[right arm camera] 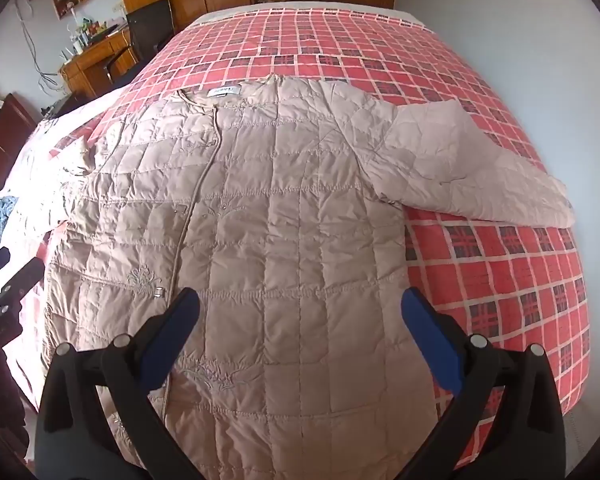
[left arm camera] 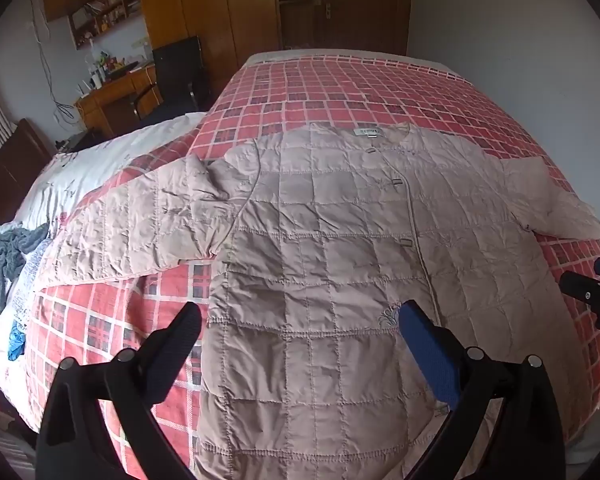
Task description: Fold large clothes
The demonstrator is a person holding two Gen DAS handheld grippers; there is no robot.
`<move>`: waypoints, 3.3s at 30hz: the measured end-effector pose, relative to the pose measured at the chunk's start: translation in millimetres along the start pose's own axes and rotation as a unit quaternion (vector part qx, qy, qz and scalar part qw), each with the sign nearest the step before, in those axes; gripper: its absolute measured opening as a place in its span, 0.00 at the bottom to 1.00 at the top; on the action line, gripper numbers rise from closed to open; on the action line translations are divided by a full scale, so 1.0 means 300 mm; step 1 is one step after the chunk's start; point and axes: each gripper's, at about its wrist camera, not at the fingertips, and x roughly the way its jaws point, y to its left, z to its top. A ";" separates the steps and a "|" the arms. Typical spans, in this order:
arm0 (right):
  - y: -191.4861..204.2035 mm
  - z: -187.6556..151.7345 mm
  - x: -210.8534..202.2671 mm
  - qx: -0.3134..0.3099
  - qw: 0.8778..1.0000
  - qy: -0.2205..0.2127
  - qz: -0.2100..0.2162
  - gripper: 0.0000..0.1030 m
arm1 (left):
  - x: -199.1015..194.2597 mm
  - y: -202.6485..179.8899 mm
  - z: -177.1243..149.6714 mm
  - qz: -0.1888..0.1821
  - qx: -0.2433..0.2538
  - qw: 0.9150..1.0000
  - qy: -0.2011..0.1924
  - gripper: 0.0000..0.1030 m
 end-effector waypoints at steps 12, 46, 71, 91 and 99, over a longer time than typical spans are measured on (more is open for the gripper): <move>-0.019 0.015 -0.007 0.014 1.000 -0.004 0.019 0.97 | -0.014 -0.008 0.008 0.002 -0.005 1.000 -0.004 0.96; -0.009 0.018 -0.016 0.014 1.000 -0.011 0.023 0.97 | -0.035 -0.009 0.013 0.009 -0.010 1.000 -0.015 0.96; -0.008 0.021 -0.009 0.013 0.999 -0.012 0.027 0.97 | -0.030 -0.013 0.014 0.011 -0.010 1.000 -0.011 0.96; -0.024 0.024 -0.009 0.016 0.999 -0.013 0.027 0.97 | -0.040 -0.015 0.014 0.011 -0.008 1.000 -0.018 0.96; -0.038 0.014 -0.014 0.014 0.999 -0.037 0.028 0.97 | -0.030 -0.026 0.019 0.009 0.001 1.000 -0.017 0.96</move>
